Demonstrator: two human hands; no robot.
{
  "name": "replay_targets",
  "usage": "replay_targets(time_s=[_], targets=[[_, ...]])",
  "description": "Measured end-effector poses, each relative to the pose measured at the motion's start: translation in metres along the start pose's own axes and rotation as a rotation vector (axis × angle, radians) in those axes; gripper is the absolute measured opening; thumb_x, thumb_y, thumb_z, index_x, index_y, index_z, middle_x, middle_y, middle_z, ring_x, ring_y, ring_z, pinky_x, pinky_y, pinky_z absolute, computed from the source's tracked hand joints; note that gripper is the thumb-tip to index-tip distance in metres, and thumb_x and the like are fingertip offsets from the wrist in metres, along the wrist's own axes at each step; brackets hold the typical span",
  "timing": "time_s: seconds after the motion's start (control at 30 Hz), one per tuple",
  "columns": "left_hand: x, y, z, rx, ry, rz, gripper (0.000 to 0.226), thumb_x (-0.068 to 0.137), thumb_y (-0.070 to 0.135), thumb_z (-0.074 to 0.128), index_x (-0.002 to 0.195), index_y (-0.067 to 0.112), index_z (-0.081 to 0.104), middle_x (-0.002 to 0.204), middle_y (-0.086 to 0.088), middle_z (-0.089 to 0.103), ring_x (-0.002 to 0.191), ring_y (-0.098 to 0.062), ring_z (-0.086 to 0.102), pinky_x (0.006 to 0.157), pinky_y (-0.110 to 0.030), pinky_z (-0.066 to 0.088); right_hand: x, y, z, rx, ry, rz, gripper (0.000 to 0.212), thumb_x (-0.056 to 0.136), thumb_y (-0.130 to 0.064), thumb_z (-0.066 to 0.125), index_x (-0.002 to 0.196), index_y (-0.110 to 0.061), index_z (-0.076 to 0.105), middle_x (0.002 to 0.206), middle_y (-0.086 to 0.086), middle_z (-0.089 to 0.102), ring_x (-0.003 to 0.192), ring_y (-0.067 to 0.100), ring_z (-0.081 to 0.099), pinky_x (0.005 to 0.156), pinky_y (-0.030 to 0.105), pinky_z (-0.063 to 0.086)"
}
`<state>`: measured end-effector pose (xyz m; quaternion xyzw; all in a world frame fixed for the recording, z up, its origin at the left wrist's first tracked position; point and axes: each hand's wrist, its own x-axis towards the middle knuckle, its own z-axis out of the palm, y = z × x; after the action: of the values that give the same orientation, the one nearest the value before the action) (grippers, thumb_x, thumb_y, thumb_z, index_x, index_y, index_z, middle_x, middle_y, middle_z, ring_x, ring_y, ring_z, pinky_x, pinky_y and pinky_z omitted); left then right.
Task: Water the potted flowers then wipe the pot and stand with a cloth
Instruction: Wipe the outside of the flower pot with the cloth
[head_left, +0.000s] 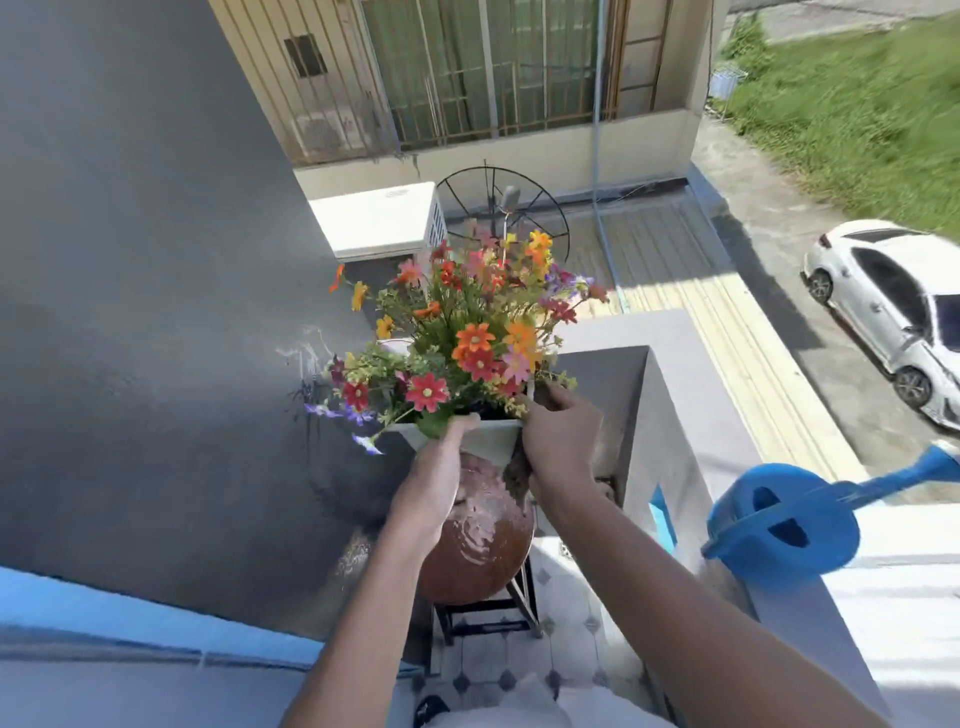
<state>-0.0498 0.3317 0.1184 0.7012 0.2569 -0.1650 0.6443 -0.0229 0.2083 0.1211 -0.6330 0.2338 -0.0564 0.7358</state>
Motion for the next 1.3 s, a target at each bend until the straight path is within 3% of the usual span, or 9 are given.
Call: replay_targets(time_s=[0.2,0.3,0.47,0.53,0.6,0.73,1.0,1.13,1.3], targets=[[0.015,-0.007,0.016,0.007,0.178,0.048,0.058,0.07,0.065,0.05,0.079,0.012,0.071,0.062,-0.01,0.061,0.056,-0.027,0.053,0.055,-0.037,0.041,-0.016,0.024,0.004,-0.052,-0.017,-0.181,0.013,0.072,-0.013,0.073,0.068,-0.002,0.069,0.055,-0.002,0.06,0.054,0.007,0.045,0.053,0.026,0.039],[0.012,-0.001,0.017,-0.11,0.144,0.065,0.044,0.097,0.042,0.043,0.094,0.002,0.061,0.049,-0.004,0.048,0.029,-0.012,0.043,0.035,-0.015,0.034,-0.018,0.031,0.008,-0.089,-0.011,-0.236,0.023,0.073,-0.021,0.073,0.067,-0.002,0.064,0.06,0.009,0.063,0.054,0.015,0.05,0.054,0.03,0.042],[0.007,0.004,0.008,-0.243,0.008,0.115,0.031,0.099,0.008,0.026,0.082,0.01,0.053,0.05,0.0,0.04,0.028,-0.003,0.025,0.029,-0.015,0.018,-0.022,0.026,0.004,-0.196,-0.11,-0.398,0.029,0.094,-0.029,0.066,0.076,-0.007,0.056,0.075,0.01,0.057,0.066,0.014,0.053,0.059,0.02,0.038],[0.001,0.007,0.004,-0.321,-0.013,0.106,0.035,0.096,0.001,0.025,0.074,0.009,0.05,0.049,-0.003,0.048,0.029,-0.004,0.029,0.029,-0.016,0.021,-0.012,0.021,-0.005,-0.232,-0.176,-0.507,0.012,0.096,-0.019,0.059,0.092,-0.009,0.064,0.084,0.004,0.056,0.077,0.012,0.055,0.067,0.021,0.04],[-0.009,0.012,0.001,-0.387,-0.054,0.12,0.04,0.096,0.0,0.027,0.067,0.007,0.052,0.053,-0.01,0.049,0.028,-0.005,0.032,0.03,-0.016,0.022,0.005,0.017,-0.016,-0.286,-0.206,-0.602,0.035,0.092,-0.01,0.054,0.125,-0.012,0.065,0.099,0.003,0.058,0.092,0.012,0.057,0.08,0.022,0.044],[-0.023,0.016,0.001,-0.417,-0.093,0.18,0.065,0.095,0.0,0.031,0.04,0.016,0.062,0.052,-0.009,0.05,0.029,-0.005,0.033,0.032,-0.018,0.02,0.029,0.014,-0.027,-0.273,-0.122,-0.529,0.05,0.087,-0.011,0.054,0.137,-0.019,0.056,0.11,0.002,0.059,0.1,-0.005,0.054,0.086,0.012,0.041],[-0.014,0.012,0.002,-0.307,-0.019,0.173,0.033,0.101,0.008,0.028,0.079,0.005,0.053,0.055,-0.008,0.053,0.032,-0.007,0.033,0.033,-0.017,0.022,-0.003,0.0,-0.001,-0.065,-0.225,-0.468,0.033,0.096,-0.005,0.056,0.126,-0.012,0.066,0.111,-0.007,0.069,0.107,0.006,0.062,0.091,0.017,0.046],[-0.017,0.004,-0.001,-0.282,0.01,0.164,0.034,0.101,0.005,0.028,0.074,0.006,0.049,0.055,-0.008,0.051,0.03,-0.005,0.029,0.032,-0.017,0.019,0.025,-0.002,0.004,-0.122,-0.165,-0.468,0.037,0.098,-0.007,0.054,0.134,-0.013,0.06,0.12,0.004,0.065,0.113,0.015,0.059,0.099,0.031,0.047],[-0.011,0.01,-0.014,-0.224,0.022,0.203,0.031,0.1,0.012,0.042,0.07,0.009,0.051,0.044,-0.002,0.053,0.029,-0.003,0.024,0.037,-0.018,0.01,0.048,0.033,0.006,-0.284,-0.12,-0.439,0.035,0.091,-0.018,0.049,0.121,-0.025,0.066,0.102,0.01,0.065,0.098,0.026,0.061,0.085,0.042,0.05]])
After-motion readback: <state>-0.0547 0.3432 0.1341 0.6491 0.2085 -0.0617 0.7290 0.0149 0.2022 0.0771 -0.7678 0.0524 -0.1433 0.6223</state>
